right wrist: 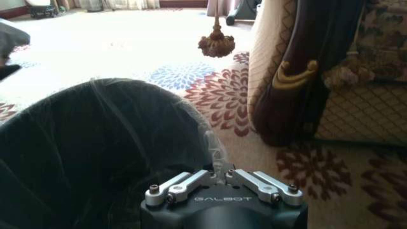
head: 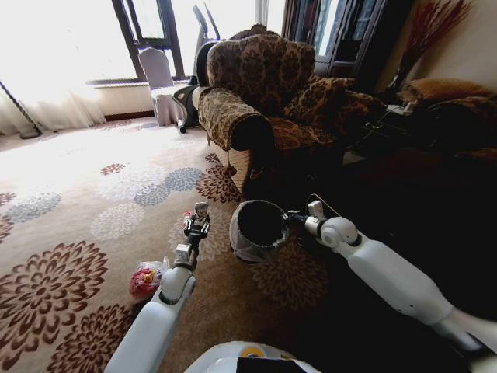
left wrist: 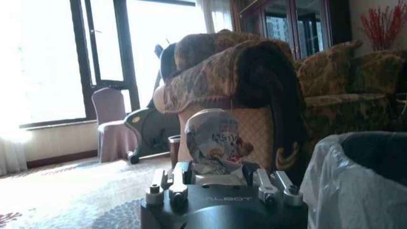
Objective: Pick up the trash from the ground and place it into the trash bin.
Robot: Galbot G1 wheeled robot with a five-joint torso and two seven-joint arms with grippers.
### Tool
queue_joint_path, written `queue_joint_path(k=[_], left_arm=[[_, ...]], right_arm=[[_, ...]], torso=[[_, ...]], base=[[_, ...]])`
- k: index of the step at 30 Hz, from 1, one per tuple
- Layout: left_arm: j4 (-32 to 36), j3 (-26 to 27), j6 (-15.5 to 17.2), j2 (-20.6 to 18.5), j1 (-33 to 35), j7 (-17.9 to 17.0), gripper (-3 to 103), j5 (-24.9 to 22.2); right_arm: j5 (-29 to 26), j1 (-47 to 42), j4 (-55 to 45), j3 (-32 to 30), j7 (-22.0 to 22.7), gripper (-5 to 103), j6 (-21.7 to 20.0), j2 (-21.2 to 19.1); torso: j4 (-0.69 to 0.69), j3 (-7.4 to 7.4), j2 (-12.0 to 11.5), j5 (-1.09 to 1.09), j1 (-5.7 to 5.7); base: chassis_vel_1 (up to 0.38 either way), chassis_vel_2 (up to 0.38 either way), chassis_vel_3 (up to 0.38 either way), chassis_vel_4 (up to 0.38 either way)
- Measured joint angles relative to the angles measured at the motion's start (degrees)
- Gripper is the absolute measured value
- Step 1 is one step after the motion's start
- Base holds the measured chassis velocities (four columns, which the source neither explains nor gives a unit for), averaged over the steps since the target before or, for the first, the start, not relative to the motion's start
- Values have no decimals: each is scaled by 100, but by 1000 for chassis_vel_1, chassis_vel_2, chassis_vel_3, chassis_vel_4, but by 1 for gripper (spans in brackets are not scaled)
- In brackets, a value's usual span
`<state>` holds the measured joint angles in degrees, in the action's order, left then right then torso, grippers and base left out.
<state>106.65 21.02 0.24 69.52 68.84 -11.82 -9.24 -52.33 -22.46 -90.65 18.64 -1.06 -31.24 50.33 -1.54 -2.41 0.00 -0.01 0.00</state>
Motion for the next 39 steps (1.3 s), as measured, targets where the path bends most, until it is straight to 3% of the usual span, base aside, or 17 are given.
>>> queue_joint_path(k=[3,11,16,17,28,30,34,37,39], left_arm=[[173,42,-3,-127,-53,-6,49,-52],[617,-24,35,-329,-151,-71,49,-253],[717,-300,57,-384,-352,-22,49,-485],[722,-427,61,-384,-422,116,49,-503],[257,-996,-78,-281,-486,666,46,-260],[233,-1010,-103,-265,-484,691,51,-208],[97,-1026,-133,-201,-544,695,72,-91],[74,-1020,-132,-189,-555,664,78,-75],[65,-1000,-134,-175,-556,551,89,-70]], right_arm=[[61,489,576,389,4,1,-15,466],[81,738,949,735,3,1,-131,1021],[78,735,785,776,3,1,-204,1117],[74,734,708,790,2,1,-220,1147],[-17,930,429,931,1,1,-261,1193],[-54,942,397,924,0,1,-275,1187],[-103,973,315,907,1,1,-291,1129],[-103,973,314,898,3,1,-291,1114],[-102,973,318,883,2,1,-291,1105]], torso=[[-2,0,0,-2,0],[-1,1,0,0,0],[1,1,0,-1,0],[2,1,0,-1,0],[0,1,0,-1,0],[-1,1,0,-1,0],[1,1,0,0,0],[1,1,0,0,0],[0,1,0,0,0]], base=[[0,0,0,0],[0,0,0,0],[0,0,0,0],[0,0,0,0],[0,0,0,0],[0,0,0,0],[0,0,0,0],[0,0,0,0],[0,0,0,0]])
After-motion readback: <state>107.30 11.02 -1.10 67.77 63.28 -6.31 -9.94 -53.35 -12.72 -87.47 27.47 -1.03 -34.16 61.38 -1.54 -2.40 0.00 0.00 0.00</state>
